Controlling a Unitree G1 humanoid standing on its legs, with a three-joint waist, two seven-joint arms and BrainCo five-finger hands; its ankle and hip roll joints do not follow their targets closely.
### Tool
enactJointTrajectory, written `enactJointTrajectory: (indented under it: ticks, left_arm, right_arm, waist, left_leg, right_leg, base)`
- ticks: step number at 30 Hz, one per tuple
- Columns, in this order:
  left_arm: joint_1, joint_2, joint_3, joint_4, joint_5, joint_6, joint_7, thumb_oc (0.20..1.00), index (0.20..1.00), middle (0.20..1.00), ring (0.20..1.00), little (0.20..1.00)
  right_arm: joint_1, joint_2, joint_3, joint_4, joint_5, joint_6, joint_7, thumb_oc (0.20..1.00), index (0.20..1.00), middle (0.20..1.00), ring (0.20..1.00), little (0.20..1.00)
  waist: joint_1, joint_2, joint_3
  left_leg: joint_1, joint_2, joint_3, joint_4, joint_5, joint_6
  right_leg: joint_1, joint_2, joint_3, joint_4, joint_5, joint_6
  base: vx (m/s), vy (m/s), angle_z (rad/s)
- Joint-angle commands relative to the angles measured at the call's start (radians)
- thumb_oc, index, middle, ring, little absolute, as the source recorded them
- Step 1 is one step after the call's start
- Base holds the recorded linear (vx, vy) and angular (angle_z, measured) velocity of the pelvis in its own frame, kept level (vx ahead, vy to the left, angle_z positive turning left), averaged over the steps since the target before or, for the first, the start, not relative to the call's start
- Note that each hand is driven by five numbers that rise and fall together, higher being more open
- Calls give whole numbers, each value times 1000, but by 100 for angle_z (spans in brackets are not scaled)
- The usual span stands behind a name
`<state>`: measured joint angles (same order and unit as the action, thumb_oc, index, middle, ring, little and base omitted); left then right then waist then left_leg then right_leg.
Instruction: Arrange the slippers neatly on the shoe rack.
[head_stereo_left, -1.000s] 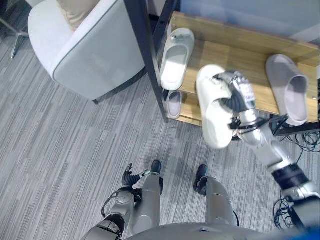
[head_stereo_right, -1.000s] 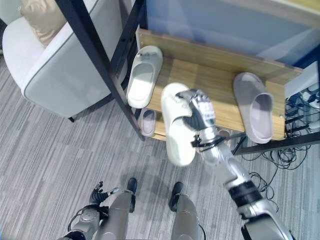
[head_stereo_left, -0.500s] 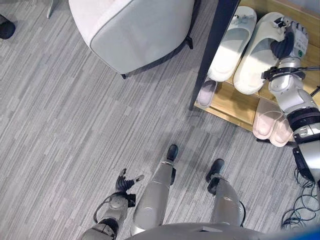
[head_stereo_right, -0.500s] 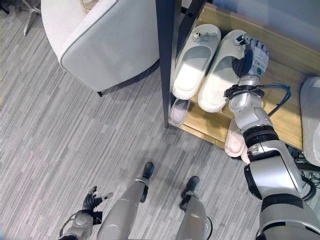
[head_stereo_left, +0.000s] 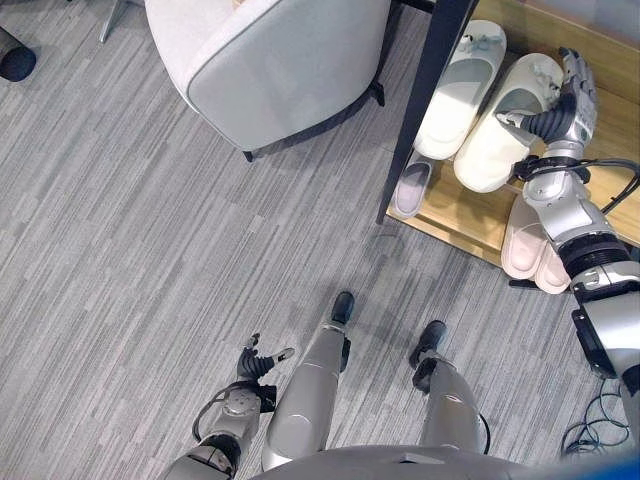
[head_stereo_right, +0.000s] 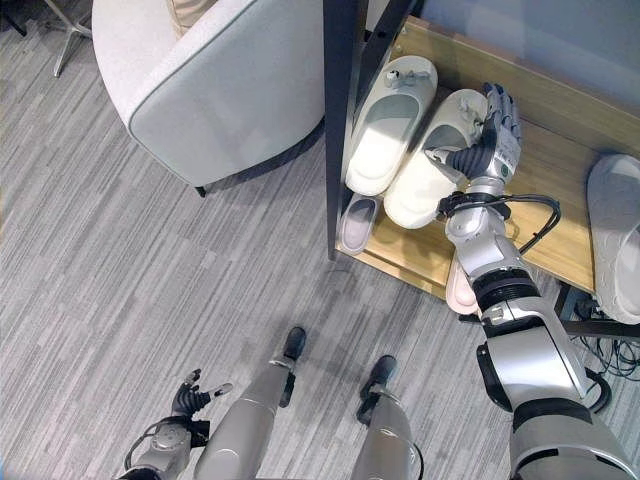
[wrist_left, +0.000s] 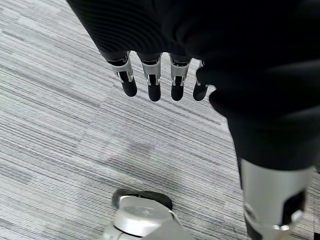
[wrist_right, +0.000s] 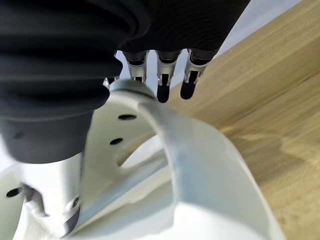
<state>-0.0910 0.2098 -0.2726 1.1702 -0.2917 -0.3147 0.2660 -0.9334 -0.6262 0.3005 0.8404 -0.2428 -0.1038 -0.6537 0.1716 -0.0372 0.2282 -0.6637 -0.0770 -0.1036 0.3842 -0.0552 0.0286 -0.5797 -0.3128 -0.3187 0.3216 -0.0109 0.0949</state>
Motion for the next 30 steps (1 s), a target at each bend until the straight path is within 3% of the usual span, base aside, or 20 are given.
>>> enactJointTrajectory:
  ticks: [1,9,23,30]
  left_arm:
    - [29,17,24,37,1,-2,5,1000,1000,1000,1000,1000]
    - [89,17,124,106,9,19,15,1000,1000,1000,1000,1000]
    - [83,-20,54,78,85,31,15,1000,1000,1000,1000,1000]
    - [95,-31,99,130,108,67,30,1000,1000,1000,1000,1000]
  right_arm:
    - [11,-54,7,-72,-43,-12,-52,1000,1000,1000,1000,1000]
    - [142,-47,-115,-242,-121,4,-125,1000,1000,1000,1000,1000]
    - [367,-104,-300,-187,-75,41,-174,1000,1000,1000,1000,1000]
    - [517,26,-385,-202,16,29,-174,1000,1000,1000,1000,1000]
  waist:
    - [18,21,-13]
    - [14,32,-38]
    - [-36,44,-46]
    - [-56,53,-67]
  left_leg:
    - [65,3,-22,-125,-24,-10]
    - [109,8,-25,-160,-16,-16]
    - [166,32,-14,-182,-18,-27]
    - [210,37,-7,-203,-24,-26]
  right_leg:
    - [51,11,5,101,-89,19]
    - [92,20,1,70,-94,18]
    - [132,45,17,49,-108,11]
    - [167,51,25,27,-106,9]
  base:
    - [-7,-14,-6]
    - [3,-9,1]
    - [4,-37,-8]
    - [32,-25,-5]
